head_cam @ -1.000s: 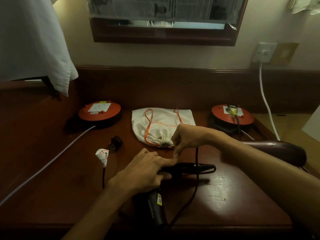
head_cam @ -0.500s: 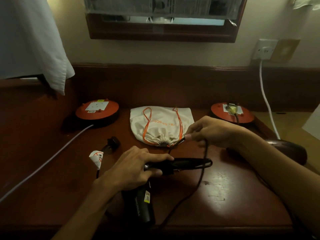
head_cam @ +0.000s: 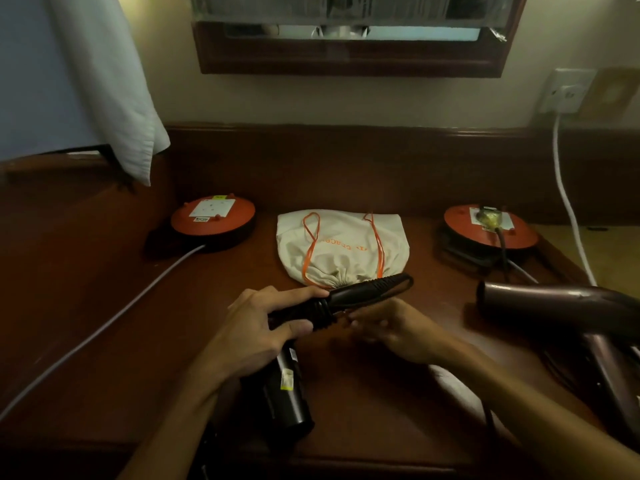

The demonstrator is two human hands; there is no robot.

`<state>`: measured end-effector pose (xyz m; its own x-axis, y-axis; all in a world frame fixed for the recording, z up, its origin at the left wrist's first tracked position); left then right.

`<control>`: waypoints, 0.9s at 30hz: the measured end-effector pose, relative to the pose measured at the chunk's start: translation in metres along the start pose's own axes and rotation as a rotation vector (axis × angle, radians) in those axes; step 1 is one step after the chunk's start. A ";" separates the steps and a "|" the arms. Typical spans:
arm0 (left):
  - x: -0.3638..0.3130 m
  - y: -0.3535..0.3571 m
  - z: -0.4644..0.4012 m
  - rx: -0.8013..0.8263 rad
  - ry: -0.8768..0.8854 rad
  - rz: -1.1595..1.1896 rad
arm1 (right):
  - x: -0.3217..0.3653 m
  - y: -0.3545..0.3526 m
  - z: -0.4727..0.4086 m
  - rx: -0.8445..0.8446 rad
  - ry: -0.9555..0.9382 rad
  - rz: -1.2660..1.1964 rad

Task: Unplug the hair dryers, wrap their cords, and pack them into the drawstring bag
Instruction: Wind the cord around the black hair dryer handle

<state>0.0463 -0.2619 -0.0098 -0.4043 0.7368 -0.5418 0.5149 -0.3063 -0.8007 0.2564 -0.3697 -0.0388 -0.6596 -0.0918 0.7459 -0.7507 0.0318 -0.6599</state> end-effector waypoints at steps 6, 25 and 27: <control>-0.009 0.000 -0.005 -0.015 -0.012 -0.125 | 0.026 0.027 0.017 0.010 -0.116 0.213; -0.035 0.014 -0.013 0.230 0.045 -0.338 | 0.064 -0.032 0.001 -0.169 -0.413 0.777; -0.030 0.016 -0.012 0.236 0.053 -0.347 | 0.054 -0.041 -0.006 -0.144 -0.274 0.614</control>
<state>0.0761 -0.2816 -0.0031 -0.4808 0.8486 -0.2209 0.1651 -0.1598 -0.9732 0.2510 -0.3698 0.0289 -0.9481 -0.2628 0.1788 -0.2542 0.2891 -0.9229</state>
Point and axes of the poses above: each hand's wrist, its own z-axis away from the middle knuckle, its own y-axis out of the palm, x = y × z, the point moved 4 cm from there along -z, towards the middle knuckle, and after that the axes turned 7 degrees about -z, right-handed, at the moved point
